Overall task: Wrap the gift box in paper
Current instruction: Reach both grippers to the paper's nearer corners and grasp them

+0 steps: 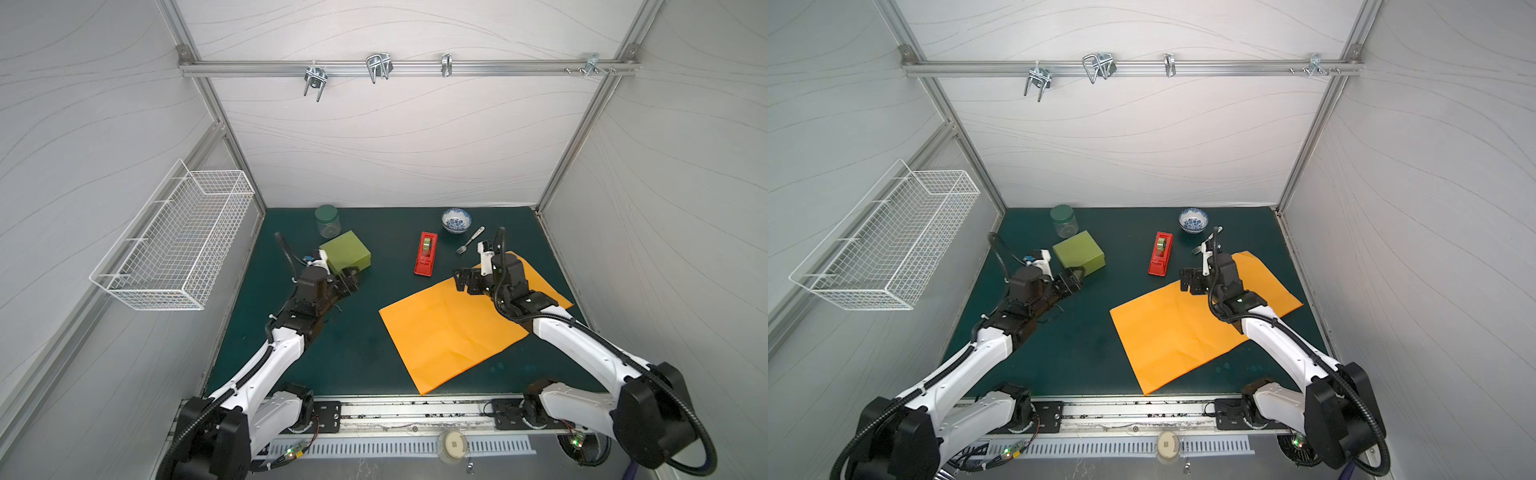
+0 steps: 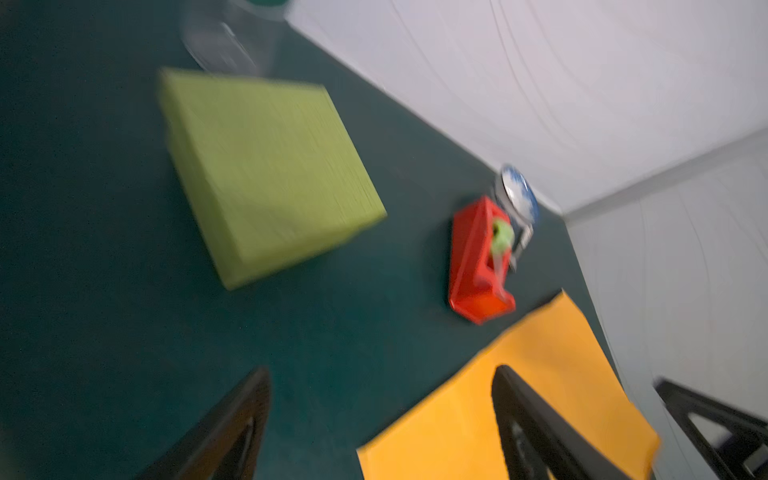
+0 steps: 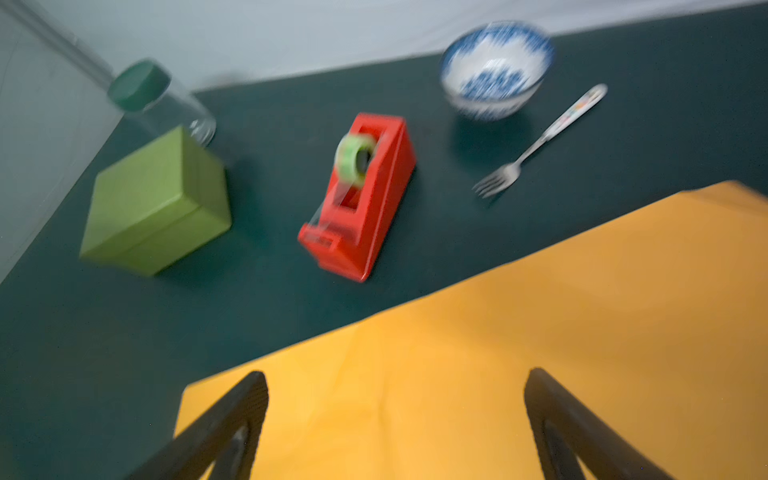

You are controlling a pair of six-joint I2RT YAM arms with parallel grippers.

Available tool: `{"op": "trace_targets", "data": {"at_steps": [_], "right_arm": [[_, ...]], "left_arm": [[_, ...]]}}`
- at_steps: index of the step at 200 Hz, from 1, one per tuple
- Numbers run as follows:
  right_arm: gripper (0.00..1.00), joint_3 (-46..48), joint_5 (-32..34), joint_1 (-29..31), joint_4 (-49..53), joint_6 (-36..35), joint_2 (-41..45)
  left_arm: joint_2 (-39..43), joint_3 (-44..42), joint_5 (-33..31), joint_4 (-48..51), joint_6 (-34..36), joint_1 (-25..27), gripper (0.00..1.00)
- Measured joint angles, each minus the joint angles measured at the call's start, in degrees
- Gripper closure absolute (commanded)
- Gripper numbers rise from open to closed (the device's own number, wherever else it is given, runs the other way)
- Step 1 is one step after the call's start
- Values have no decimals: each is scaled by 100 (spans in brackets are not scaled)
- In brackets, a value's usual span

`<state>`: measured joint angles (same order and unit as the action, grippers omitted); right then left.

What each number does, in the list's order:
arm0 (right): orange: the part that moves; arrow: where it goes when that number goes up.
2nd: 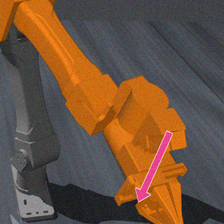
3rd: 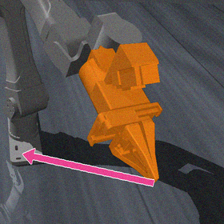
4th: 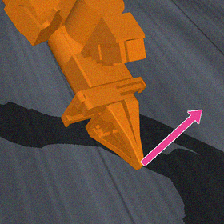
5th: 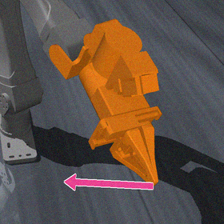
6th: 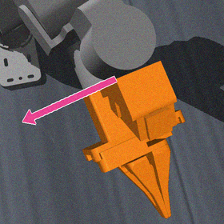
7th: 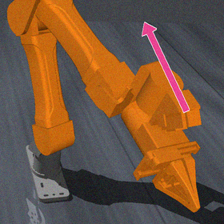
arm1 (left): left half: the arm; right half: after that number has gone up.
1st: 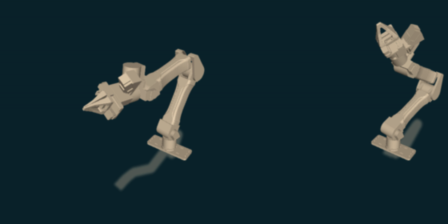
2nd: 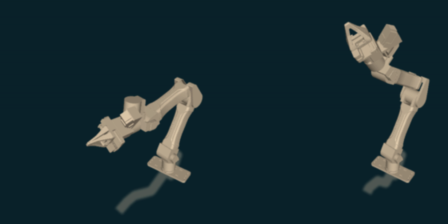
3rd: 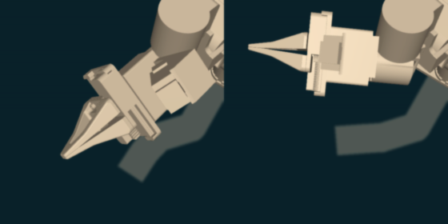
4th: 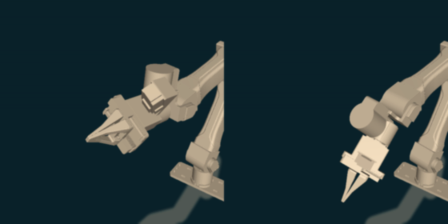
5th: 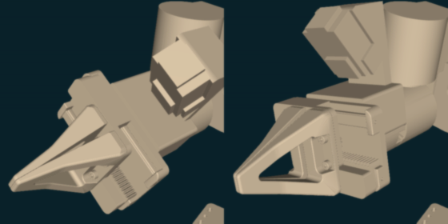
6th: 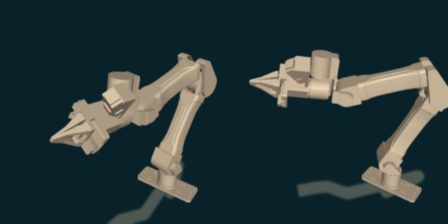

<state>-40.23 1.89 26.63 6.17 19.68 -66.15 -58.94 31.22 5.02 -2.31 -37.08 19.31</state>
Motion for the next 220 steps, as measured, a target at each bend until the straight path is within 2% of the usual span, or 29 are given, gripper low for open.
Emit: {"op": "trace_targets", "data": {"at_steps": [15,37,71,107,139,174,220], "right_arm": [[14,87,-444,0,557,83,11],[20,278,-866,107,1228,227,68],[25,501,-1106,793,1947,411,129],[32,916,-1362,955,2081,586,354],[37,1130,-1596,1137,2000,715,284],[40,1338,-1773,1429,1596,946,20],[45,1357,-1845,1921,522,1493,-487]], "left_arm": [[-149,118,205,555,-120,680,16],[-431,323,352,1130,-170,1397,18],[-1049,684,614,1488,-157,2127,25],[-1650,756,809,1303,-175,2170,30],[-2124,922,763,1193,-109,2170,30],[-2122,922,619,1147,-63,2079,29],[-1508,660,601,1143,-66,1497,33]]}}
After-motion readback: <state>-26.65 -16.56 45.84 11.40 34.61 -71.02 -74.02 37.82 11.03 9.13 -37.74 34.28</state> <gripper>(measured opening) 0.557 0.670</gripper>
